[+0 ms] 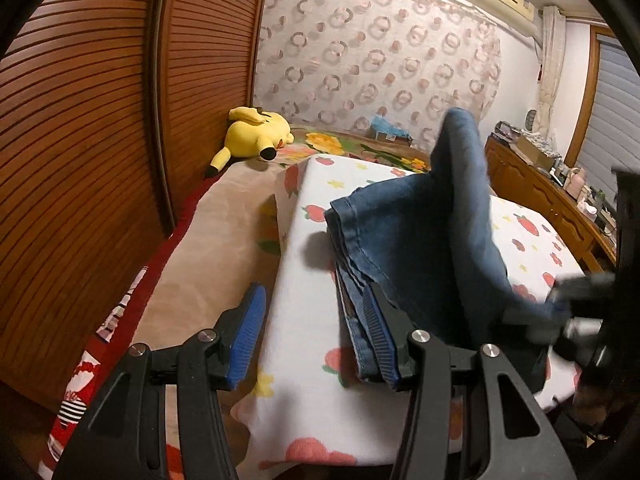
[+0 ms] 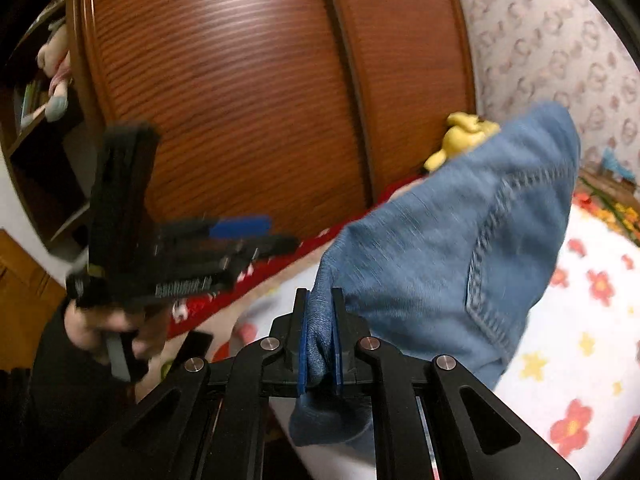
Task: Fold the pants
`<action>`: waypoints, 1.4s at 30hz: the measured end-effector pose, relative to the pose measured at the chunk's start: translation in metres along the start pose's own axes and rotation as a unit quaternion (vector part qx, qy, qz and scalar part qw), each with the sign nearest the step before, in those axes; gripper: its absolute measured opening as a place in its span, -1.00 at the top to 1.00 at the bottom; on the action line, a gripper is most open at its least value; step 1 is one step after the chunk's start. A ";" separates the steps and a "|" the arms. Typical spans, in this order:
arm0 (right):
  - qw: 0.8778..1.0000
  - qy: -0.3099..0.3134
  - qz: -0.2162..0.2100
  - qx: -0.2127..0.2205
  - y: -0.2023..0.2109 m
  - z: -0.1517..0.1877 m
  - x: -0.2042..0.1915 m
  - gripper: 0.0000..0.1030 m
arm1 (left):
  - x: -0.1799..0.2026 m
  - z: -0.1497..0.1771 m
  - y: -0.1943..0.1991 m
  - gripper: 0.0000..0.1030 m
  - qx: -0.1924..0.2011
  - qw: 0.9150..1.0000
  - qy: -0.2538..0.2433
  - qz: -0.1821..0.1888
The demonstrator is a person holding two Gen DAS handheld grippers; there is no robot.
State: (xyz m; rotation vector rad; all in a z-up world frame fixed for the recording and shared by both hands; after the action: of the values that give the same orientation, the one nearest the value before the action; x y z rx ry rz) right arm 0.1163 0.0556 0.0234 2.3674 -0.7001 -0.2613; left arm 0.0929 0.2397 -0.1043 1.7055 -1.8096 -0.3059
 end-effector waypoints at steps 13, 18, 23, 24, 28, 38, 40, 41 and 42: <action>0.998 0.017 -0.020 -0.054 -0.031 0.026 0.007 0.82 | 0.022 -0.058 -0.017 -0.01 0.016 0.998 -0.026 0.054; 0.999 0.022 -0.010 -0.046 -0.029 0.032 -0.003 0.82 | 0.041 -0.072 -0.053 -0.01 -0.018 0.995 -0.045 0.085; 0.999 0.019 -0.009 -0.041 -0.023 0.031 -0.004 0.82 | 0.058 -0.067 -0.083 0.39 -0.060 0.989 -0.056 0.124; 0.999 0.018 -0.009 -0.040 -0.023 0.031 -0.003 0.82 | 0.059 -0.065 -0.087 0.61 -0.068 0.988 -0.062 0.120; 0.999 0.006 0.001 -0.039 -0.014 0.029 -0.002 0.67 | 0.060 -0.062 -0.080 0.87 -0.059 0.989 -0.073 0.115; 0.999 -0.021 0.044 0.025 0.042 0.015 0.029 0.16 | 0.028 -0.045 -0.068 0.88 -0.060 0.995 -0.052 0.066; 0.997 -0.024 0.069 0.025 0.040 0.011 0.038 0.13 | 0.023 -0.037 -0.076 0.89 -0.071 0.995 -0.049 0.058; 0.996 -0.026 0.078 0.023 0.036 0.010 0.042 0.13 | 0.022 -0.033 -0.079 0.88 -0.075 0.994 -0.049 0.055; 0.996 -0.028 0.086 0.021 0.030 0.009 0.045 0.12 | 0.021 -0.029 -0.084 0.88 -0.080 0.994 -0.048 0.052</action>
State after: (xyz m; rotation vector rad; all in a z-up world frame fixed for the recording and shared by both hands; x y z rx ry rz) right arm 0.1388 0.0069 0.0352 2.3296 -0.9387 -0.2398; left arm 0.1784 0.2155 -0.1234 1.5025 -1.8825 -0.4831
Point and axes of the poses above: each gripper's, at about its wrist camera, not at the fingertips, and y roughly against the way its jaws point, x to its right, z to its underside, the point moved 6 cm from there along -y, roughly the way its jaws point, and after that the axes turned 12 degrees about z, right-handed, at the moved point
